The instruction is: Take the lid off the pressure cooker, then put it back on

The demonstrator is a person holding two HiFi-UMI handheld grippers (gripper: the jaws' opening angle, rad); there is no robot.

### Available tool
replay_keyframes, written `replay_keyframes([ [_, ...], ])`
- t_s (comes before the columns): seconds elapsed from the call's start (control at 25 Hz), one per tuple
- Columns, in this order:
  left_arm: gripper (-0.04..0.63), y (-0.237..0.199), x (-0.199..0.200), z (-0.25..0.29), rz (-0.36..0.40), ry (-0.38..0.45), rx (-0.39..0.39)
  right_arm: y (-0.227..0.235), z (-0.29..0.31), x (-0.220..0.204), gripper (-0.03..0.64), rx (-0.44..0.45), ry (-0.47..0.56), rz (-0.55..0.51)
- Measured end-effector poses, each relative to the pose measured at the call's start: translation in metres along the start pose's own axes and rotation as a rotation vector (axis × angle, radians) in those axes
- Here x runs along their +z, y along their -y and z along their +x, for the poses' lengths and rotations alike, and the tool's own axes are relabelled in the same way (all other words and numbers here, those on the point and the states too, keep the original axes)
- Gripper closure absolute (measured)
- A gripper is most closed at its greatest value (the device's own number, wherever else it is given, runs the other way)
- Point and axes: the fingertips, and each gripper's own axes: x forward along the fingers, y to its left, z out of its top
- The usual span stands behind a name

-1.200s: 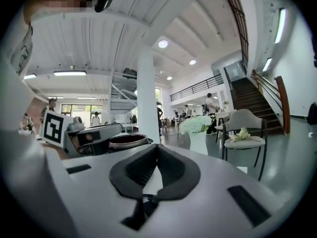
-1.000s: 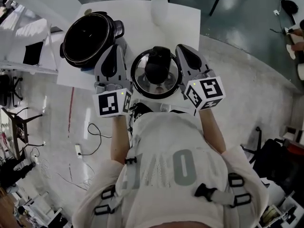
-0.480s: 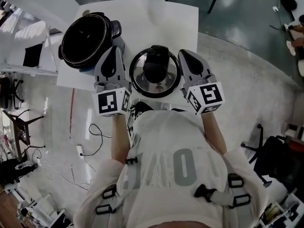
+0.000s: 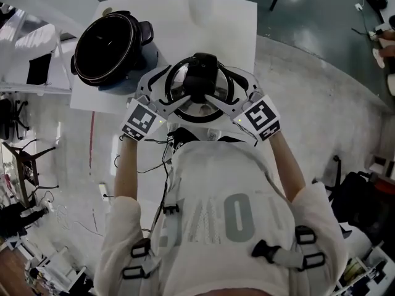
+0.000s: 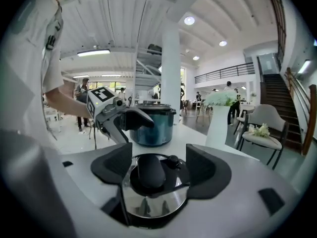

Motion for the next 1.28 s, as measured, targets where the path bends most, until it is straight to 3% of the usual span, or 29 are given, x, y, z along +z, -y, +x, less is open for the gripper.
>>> replay_keyframes([
  [0.12,0.216,0.017,-0.047,0.013,0.13,-0.19,-0.107,-0.005,0.014,-0.027,0.276,0.071,-0.109,-0.072],
  [0.28,0.216,0.025,-0.071,0.029,0.193,-0.277,-0.199,-0.008,0.026,-0.061,0.276,0.151,-0.24,-0.136],
  [0.4,0.216,0.03,-0.074,0.04,0.176,-0.286,-0.258,-0.01,0.034,-0.082,0.242,0.211,-0.31,-0.136],
  [0.48,0.183,0.034,-0.075,0.045,0.153,-0.287,-0.298,-0.013,0.04,-0.089,0.219,0.241,-0.331,-0.131],
  [0.72,0.185,0.036,-0.079,0.049,0.146,-0.288,-0.379,-0.015,0.06,-0.094,0.229,0.259,-0.312,-0.115],
  [0.8,0.214,0.039,-0.079,0.049,0.136,-0.291,-0.406,-0.016,0.063,-0.092,0.336,0.261,-0.306,-0.116],
  [0.96,0.261,0.036,-0.077,0.05,0.073,-0.281,-0.425,-0.016,0.064,-0.096,0.334,0.269,-0.3,-0.093],
  [1.0,0.335,0.033,-0.076,0.05,0.04,-0.269,-0.43,-0.016,0.064,-0.096,0.334,0.269,-0.297,-0.082],
  [1.28,0.334,0.031,-0.072,0.053,-0.026,-0.205,-0.474,-0.017,0.065,-0.095,0.334,0.27,-0.282,-0.042],
])
